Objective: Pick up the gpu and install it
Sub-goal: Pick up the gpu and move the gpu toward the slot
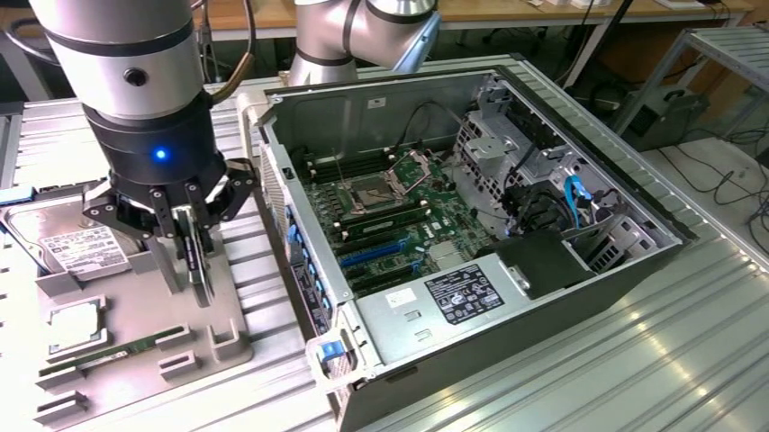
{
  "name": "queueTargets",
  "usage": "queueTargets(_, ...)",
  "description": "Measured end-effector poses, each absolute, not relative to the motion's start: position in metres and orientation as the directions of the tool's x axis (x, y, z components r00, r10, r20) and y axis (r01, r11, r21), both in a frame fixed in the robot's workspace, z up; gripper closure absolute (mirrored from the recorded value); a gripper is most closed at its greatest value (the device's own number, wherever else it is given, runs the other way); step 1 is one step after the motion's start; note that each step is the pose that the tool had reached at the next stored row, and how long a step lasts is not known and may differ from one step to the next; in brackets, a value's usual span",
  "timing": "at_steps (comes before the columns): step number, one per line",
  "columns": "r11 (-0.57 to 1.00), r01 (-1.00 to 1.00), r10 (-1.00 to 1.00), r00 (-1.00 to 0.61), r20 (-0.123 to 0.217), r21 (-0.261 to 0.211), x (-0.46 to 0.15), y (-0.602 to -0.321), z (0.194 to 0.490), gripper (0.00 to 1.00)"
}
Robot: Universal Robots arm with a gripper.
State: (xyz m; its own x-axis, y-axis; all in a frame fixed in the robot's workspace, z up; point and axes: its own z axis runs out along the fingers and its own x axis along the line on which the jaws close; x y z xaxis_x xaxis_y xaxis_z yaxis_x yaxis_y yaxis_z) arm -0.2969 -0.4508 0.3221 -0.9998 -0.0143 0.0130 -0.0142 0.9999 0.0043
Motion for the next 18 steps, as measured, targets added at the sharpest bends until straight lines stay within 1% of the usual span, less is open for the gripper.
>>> queueTargets(14, 1.000, -0.014, -0.014, -1.000, 0.013, 0.003, -0.297, -0.451, 0.333, 0.73)
queueTargets(18, 1.000, -0.014, -0.014, -1.000, 0.013, 0.003, -0.297, -0.451, 0.345, 0.73)
